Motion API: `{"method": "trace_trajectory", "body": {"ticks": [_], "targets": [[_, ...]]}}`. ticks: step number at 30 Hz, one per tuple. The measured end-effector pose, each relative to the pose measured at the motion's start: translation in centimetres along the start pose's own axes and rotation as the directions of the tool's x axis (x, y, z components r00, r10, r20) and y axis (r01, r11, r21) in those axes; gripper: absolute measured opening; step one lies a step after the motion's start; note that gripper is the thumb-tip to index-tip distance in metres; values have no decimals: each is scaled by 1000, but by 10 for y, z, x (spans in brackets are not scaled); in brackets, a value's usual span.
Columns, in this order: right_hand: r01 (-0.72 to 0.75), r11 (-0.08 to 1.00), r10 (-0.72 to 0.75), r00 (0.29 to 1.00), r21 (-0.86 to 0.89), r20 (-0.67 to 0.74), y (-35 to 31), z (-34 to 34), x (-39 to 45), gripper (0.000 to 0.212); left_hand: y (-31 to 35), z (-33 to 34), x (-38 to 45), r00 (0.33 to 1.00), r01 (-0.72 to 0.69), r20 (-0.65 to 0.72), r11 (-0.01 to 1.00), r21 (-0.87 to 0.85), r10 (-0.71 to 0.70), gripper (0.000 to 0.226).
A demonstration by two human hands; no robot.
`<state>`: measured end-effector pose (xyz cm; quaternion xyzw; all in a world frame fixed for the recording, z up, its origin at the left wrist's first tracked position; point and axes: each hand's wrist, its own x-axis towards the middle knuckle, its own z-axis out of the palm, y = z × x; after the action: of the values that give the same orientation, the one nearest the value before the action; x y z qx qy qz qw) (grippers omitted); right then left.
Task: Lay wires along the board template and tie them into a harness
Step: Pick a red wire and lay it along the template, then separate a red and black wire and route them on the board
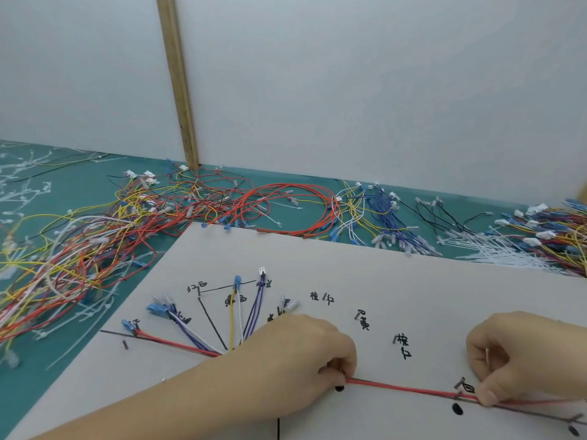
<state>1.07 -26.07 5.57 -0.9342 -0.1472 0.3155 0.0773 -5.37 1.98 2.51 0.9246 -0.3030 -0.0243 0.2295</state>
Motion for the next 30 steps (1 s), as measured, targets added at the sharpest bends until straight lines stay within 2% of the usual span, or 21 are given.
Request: {"method": "trace_trajectory", "body": {"ticks": [5,9,10,12,14,16,18,20,22,25,28,30], "targets": [[65,998,-65,995,-11,76,-3,-8,8,29,3,-1,1,999,-25,49,998,49,23,18],[214,977,-211,974,27,-80,-34,-34,10,34,6,-24,8,992,-57,109,998,-14,58,16],[273,961,-265,957,51,-116,-47,-41,9,27,3,-36,11,997,-26,75,998,-62,30,15],[378,919,-356,918,114,-172,-71,-51,8,8,-13,-65,19,993,64,-90,985,-163,-79,13],[466,865,-427,878,187,-217,-91,-58,10,8,-42,-91,26,935,137,-291,962,-236,-204,14],[514,815,-455,853,267,-254,-108,-61,16,7,-79,-109,30,826,259,-436,927,-271,-358,15],[546,768,-469,835,333,-288,-120,-58,29,11,-120,-120,28,690,454,-532,866,-210,-491,18],[559,726,-462,828,401,-317,-125,-51,46,12,-158,-125,21,592,633,-539,760,-148,-599,20],[536,696,-429,844,477,-322,-123,-40,64,15,-184,-127,15,559,752,-473,657,-55,-681,21],[468,669,-348,884,578,-312,-113,-23,86,15,-204,-121,15,564,810,-399,579,96,-723,25],[428,636,-278,903,642,-327,-106,-15,99,15,-210,-120,18,581,804,-403,576,147,-707,17],[426,618,-259,904,661,-340,-105,-14,103,16,-212,-125,19,575,787,-434,614,60,-694,14]]}}
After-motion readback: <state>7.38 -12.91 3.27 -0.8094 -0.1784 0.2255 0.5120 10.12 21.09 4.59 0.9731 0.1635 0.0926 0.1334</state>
